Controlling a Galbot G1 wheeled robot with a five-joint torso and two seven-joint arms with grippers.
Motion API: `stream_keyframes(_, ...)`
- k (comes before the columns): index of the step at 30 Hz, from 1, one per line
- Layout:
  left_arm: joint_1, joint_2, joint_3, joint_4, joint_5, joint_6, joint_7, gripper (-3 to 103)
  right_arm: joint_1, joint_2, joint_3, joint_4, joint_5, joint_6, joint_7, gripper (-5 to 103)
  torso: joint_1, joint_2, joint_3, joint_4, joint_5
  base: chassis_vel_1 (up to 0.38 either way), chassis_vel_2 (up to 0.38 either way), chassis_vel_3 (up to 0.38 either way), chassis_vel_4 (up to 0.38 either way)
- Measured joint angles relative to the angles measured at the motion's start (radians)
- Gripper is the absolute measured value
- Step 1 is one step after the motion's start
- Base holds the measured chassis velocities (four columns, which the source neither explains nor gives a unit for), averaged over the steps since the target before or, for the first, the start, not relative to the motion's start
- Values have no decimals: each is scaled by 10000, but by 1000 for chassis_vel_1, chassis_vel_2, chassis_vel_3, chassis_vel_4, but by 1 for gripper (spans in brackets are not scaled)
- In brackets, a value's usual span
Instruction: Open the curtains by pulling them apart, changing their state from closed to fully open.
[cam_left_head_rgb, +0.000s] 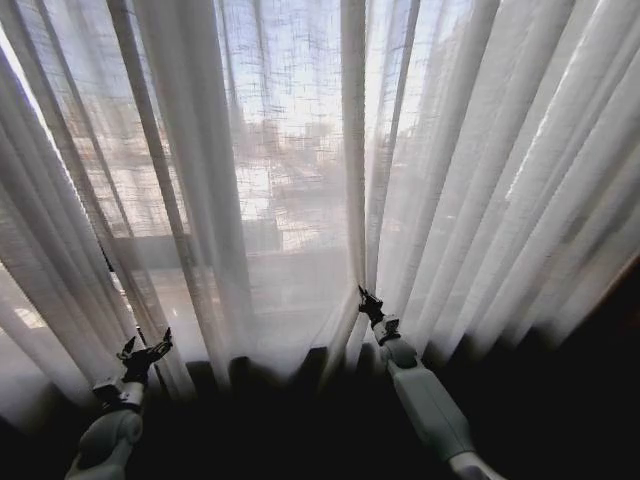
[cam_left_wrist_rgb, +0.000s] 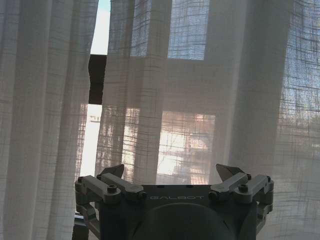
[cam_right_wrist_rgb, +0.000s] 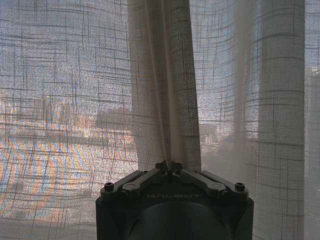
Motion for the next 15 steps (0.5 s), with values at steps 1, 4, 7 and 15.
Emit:
stream_keyframes(1,0,0,0,0,0,0,0,100,0,0,0,0,0,0,0,0,0,0,0,0,0,-215,-301,183,318)
stream_keyframes(4,0,0,1,-1,0,0,6,100,-107,-105,145,8,7,19,-98,0,-4,1,-1,0,6,-59,-258,75,252)
stream_keyframes(7,0,0,1,0,0,0,6,100,-149,-114,184,11,-1,48,-156,0,-12,4,-3,3,-1,-7,-211,24,197)
stream_keyframes(15,1,0,-5,0,0,0,-3,100,-153,-63,175,24,-46,98,-271,0,-7,3,-1,4,0,-35,-75,35,86)
